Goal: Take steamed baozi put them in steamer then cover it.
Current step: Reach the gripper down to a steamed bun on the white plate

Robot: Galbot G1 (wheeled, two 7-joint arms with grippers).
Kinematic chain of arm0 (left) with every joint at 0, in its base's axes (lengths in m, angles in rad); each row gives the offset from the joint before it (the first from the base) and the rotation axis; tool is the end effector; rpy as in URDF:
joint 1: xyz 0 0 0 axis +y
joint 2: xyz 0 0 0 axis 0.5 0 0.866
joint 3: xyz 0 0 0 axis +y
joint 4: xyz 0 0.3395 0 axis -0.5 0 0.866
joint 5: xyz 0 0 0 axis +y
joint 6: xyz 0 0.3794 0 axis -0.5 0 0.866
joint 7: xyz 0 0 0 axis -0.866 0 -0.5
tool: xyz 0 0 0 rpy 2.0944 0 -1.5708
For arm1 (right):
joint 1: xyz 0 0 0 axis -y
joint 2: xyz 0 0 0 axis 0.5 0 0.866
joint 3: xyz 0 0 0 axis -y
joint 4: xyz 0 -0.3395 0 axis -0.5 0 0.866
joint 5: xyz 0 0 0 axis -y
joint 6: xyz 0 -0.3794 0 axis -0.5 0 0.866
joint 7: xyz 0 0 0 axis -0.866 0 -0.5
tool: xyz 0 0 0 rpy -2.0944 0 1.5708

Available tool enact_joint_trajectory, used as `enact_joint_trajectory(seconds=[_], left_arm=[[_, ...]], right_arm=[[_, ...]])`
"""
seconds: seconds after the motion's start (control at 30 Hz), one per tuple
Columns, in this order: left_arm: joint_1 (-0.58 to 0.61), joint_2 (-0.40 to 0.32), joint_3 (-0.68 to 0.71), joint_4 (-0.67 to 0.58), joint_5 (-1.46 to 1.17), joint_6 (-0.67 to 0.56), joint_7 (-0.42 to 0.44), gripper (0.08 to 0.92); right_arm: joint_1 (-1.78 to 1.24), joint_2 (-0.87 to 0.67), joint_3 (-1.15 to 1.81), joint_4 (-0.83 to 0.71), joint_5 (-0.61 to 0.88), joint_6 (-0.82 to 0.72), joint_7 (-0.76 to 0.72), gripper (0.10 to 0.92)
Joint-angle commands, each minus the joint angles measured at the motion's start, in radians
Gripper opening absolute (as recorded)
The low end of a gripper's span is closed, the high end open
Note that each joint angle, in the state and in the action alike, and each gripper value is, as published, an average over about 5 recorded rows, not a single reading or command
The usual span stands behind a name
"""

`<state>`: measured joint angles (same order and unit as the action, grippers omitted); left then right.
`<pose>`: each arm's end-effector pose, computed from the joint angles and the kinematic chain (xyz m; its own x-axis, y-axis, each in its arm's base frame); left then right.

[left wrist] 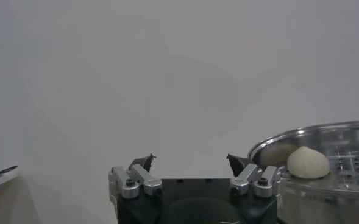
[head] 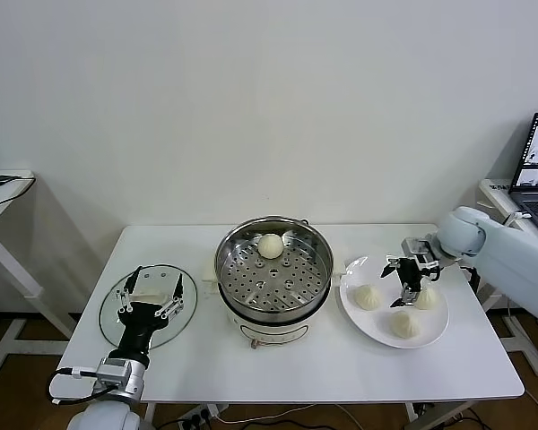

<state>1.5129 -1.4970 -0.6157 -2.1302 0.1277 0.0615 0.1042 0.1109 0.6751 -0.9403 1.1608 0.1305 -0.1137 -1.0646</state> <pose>0.2252 0.0397 -0.2650 -0.9987 0.0482 -0.0150 0.0433 0.9711 0.2349 0.5432 -0.1669 -0.1973 -0.1477 -0.2401 0.9595 -0.9862 -0.0380 -0.1613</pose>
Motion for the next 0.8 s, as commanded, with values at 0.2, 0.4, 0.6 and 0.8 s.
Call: enact_joint_trajectory(seconds=[0.2, 0.4, 0.6, 0.8], left_arm=[[-0.003, 0.002, -0.001, 0.008, 0.001, 0.000, 0.001, 0.823], [-0.005, 0.001, 0.000, 0.010, 0.001, -0.001, 0.001, 0.823], [-0.003, 0.001, -0.003, 0.011, 0.001, -0.004, 0.001, 0.823], [-0.003, 0.001, -0.004, 0.010, 0.001, -0.006, 0.000, 0.823]], right_arm=[[-0.048, 0.105, 0.019, -0.086, -0.036, -0.028, 0.030, 0.823], [-0.052, 0.137, 0.019, -0.109, -0.054, -0.026, 0.032, 0.823], [-0.062, 0.155, 0.025, -0.126, -0.082, -0.021, 0.030, 0.823], [-0.071, 0.164, 0.038, -0.140, -0.111, -0.011, 0.026, 0.823]])
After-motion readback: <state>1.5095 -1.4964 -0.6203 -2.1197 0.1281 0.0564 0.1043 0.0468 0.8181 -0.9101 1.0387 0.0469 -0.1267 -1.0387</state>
